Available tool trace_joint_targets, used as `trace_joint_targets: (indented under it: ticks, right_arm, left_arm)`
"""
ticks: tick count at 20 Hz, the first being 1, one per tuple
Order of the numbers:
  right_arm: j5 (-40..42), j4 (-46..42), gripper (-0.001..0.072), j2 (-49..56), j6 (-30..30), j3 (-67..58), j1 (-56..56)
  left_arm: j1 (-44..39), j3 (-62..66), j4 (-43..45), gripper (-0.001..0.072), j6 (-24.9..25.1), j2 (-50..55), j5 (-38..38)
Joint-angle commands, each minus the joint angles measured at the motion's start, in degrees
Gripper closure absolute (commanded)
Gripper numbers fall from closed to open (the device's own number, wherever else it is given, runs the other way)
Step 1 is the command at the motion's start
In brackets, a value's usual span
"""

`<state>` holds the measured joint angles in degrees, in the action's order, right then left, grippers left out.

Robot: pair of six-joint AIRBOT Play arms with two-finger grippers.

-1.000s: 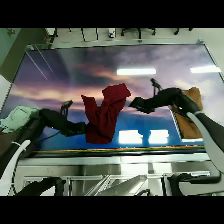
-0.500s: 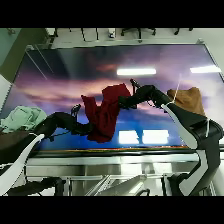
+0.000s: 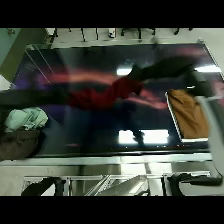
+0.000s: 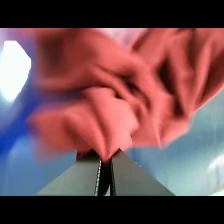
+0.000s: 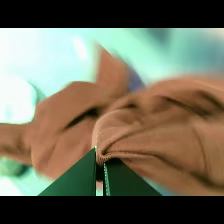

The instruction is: Fold the shirts.

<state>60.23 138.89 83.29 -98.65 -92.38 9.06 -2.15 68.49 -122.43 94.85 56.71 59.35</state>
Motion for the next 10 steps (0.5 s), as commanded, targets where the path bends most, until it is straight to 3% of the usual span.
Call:
trace_joint_targets:
  ticks: [1,6,10]
  right_arm:
    - [1.60,-0.15,0.0687,-17.81,-2.78,-6.95,-5.01]
    - [-4.81,-3.80,0.0687,-37.38,-6.58,-9.66,-5.77]
    - [-5.79,-8.44,0.0687,-41.09,-6.36,-9.64,-5.77]
  left_arm:
    - [8.28,15.61,-0.13,0.0694,-3.78,-14.56,0.31]
    - [16.94,32.54,-0.17,0.0694,-5.44,-22.47,0.35]
    - [22.10,41.55,-0.24,0.0694,-5.70,-18.64,4.37]
